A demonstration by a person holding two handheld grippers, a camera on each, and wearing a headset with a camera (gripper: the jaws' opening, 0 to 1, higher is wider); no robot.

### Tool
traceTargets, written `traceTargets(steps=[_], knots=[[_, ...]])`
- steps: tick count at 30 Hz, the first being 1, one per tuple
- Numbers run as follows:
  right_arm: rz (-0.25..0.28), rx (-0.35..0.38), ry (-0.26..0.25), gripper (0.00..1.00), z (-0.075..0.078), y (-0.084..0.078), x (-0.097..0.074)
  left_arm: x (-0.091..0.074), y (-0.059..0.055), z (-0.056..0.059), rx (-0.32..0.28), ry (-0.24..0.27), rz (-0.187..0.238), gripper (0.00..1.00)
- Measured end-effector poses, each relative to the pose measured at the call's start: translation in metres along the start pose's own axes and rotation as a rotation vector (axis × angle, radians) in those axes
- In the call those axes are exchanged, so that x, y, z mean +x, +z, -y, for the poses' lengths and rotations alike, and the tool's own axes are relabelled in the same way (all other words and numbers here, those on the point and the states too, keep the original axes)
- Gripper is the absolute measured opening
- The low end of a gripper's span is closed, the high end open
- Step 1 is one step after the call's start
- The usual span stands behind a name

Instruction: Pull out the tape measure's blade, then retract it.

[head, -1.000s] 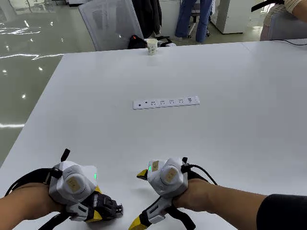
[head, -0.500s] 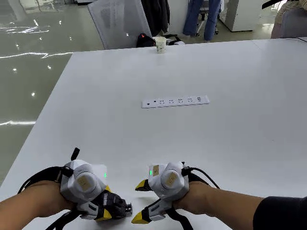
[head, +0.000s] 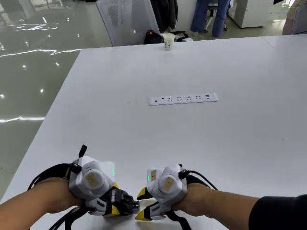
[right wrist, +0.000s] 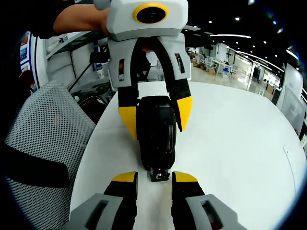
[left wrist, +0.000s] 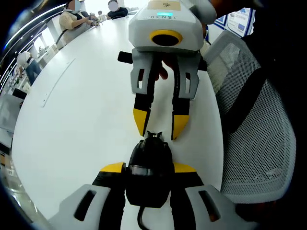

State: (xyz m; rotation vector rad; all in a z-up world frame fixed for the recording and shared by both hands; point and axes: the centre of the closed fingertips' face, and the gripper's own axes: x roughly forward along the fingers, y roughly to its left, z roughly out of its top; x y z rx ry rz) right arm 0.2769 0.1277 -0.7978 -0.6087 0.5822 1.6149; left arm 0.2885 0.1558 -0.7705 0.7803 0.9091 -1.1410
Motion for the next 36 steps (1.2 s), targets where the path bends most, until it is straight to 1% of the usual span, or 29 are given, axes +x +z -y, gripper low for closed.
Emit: traceTargets(steps=[2,3,8,10,14,17,18,20,22,23,27,32,36], knots=[[0.003,0.006,-0.002,0.23,0.002,0.000,-0.001,0.000,0.000,0.000,0.001,0.000,0.001,0.30],[-0.002,0.001,-0.014,0.22,0.004,0.000,0.000,0.000,0.000,0.000,0.000,0.001,0.002,0.30],[-0.013,-0.012,-0.014,0.17,0.005,-0.001,0.003,0.000,0.001,0.000,-0.003,-0.001,0.010,0.30],[-0.015,-0.020,-0.017,0.13,0.005,-0.001,0.004,0.000,0.001,0.000,-0.003,-0.002,0.013,0.30],[-0.021,-0.023,-0.028,0.13,0.005,-0.001,0.007,0.001,0.001,0.000,0.002,-0.005,0.011,0.30],[-0.048,-0.049,-0.037,0.13,0.005,-0.003,0.010,0.000,0.001,0.000,-0.001,-0.003,0.017,0.30],[-0.053,-0.041,-0.037,0.13,0.006,-0.003,0.010,0.000,0.002,0.000,-0.003,-0.002,0.021,0.30],[-0.061,-0.075,-0.040,0.12,0.006,-0.003,0.009,0.000,0.001,0.000,-0.004,-0.002,0.027,0.30],[-0.058,-0.070,-0.041,0.12,0.006,-0.003,0.009,0.001,0.001,0.000,-0.004,-0.003,0.029,0.30],[-0.054,-0.082,-0.040,0.12,0.005,-0.003,0.008,0.001,0.001,0.000,-0.003,-0.005,0.029,0.30],[-0.040,-0.068,-0.031,0.11,0.006,-0.003,0.009,0.001,0.001,0.000,-0.002,-0.008,0.029,0.30],[-0.039,-0.059,-0.016,0.10,0.004,-0.005,0.007,0.000,0.001,0.002,-0.002,-0.017,0.029,0.30],[-0.042,-0.052,-0.015,0.10,0.004,-0.005,0.006,0.001,0.000,0.002,-0.006,-0.030,0.008,0.30]])
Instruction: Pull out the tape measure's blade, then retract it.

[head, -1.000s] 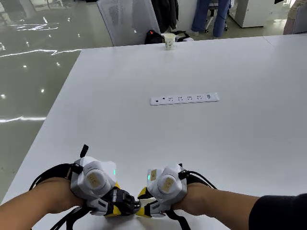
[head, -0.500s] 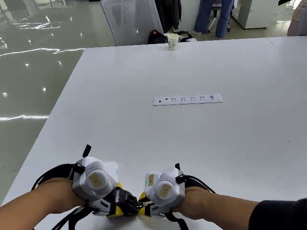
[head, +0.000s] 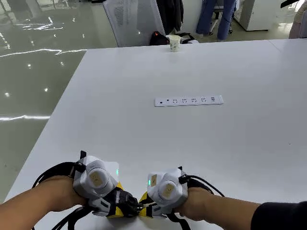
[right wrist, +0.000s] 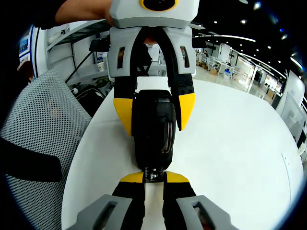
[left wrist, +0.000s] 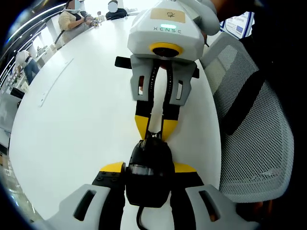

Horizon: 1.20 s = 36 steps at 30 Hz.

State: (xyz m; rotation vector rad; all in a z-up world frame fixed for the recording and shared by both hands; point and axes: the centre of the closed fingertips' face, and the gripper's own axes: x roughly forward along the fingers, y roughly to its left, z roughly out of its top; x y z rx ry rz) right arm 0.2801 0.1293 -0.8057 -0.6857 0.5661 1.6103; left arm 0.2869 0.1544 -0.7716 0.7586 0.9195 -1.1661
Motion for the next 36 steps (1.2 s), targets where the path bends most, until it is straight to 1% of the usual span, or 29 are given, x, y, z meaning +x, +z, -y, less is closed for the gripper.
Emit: traceTargets(steps=[2,10,15,36], knots=[[0.000,0.001,0.000,0.10,0.000,0.000,0.000,0.000,0.000,0.000,0.001,-0.002,-0.005,0.30],[-0.001,0.020,0.009,0.10,0.001,-0.006,-0.004,0.000,0.000,0.001,-0.014,-0.002,-0.001,0.30],[-0.010,0.013,0.023,0.10,0.000,-0.008,-0.008,-0.001,0.000,0.001,-0.018,0.000,-0.003,0.30],[-0.014,0.018,0.025,0.10,-0.001,-0.013,-0.013,0.000,0.000,0.002,-0.029,0.000,-0.002,0.31]])
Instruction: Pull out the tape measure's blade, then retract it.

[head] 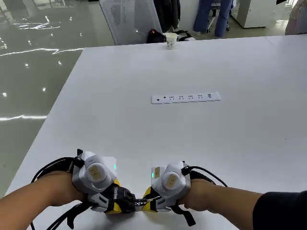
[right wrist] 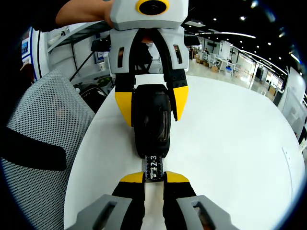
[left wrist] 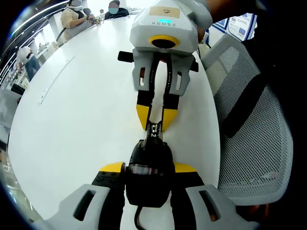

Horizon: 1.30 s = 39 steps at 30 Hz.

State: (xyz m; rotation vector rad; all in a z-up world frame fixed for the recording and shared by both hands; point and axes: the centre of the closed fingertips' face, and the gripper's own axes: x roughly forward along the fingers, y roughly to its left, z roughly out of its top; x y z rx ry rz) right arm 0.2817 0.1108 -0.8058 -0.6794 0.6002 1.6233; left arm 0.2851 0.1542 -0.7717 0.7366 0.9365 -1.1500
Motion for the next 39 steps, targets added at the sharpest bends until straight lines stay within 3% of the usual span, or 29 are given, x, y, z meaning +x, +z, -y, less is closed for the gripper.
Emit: traceTargets(steps=[39], knots=[[-0.012,0.025,0.002,0.10,0.001,-0.013,-0.012,0.000,0.001,0.001,-0.011,0.005,0.009,0.31]])
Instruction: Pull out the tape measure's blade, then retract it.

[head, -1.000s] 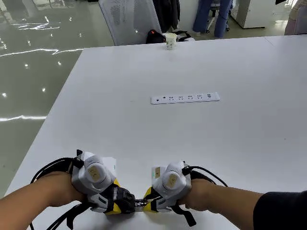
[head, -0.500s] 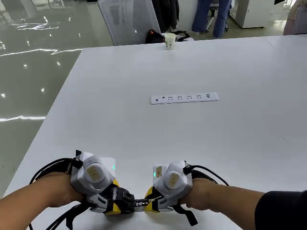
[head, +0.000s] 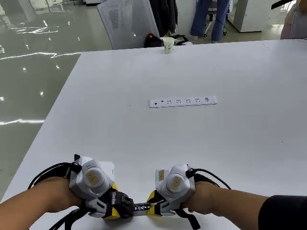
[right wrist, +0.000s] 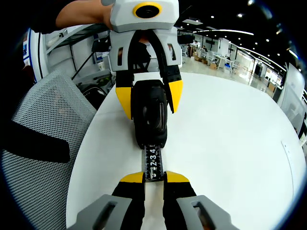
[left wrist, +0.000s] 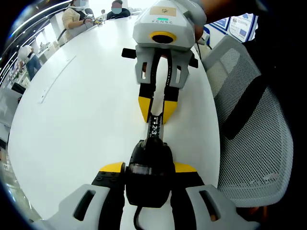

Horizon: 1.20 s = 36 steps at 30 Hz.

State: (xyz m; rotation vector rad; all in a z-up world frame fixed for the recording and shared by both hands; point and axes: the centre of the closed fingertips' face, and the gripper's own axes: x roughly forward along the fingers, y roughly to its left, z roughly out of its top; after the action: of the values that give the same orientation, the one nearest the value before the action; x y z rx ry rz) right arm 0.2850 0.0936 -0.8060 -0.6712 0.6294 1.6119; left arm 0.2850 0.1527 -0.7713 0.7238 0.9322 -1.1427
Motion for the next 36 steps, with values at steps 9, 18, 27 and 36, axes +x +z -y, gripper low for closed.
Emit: traceTargets(steps=[9,18,27,36], knots=[[0.000,0.007,0.001,0.10,-0.001,-0.004,-0.005,0.000,0.000,0.000,-0.002,0.001,0.001,0.31],[0.002,0.014,0.004,0.10,0.000,-0.008,-0.009,0.000,0.000,0.000,-0.005,0.002,0.001,0.31],[0.004,0.024,0.003,0.10,0.000,-0.012,-0.013,0.000,0.000,0.000,-0.007,0.002,0.000,0.31],[0.006,0.030,0.003,0.10,0.000,-0.017,-0.017,0.000,0.000,0.000,-0.007,0.003,-0.002,0.31]])
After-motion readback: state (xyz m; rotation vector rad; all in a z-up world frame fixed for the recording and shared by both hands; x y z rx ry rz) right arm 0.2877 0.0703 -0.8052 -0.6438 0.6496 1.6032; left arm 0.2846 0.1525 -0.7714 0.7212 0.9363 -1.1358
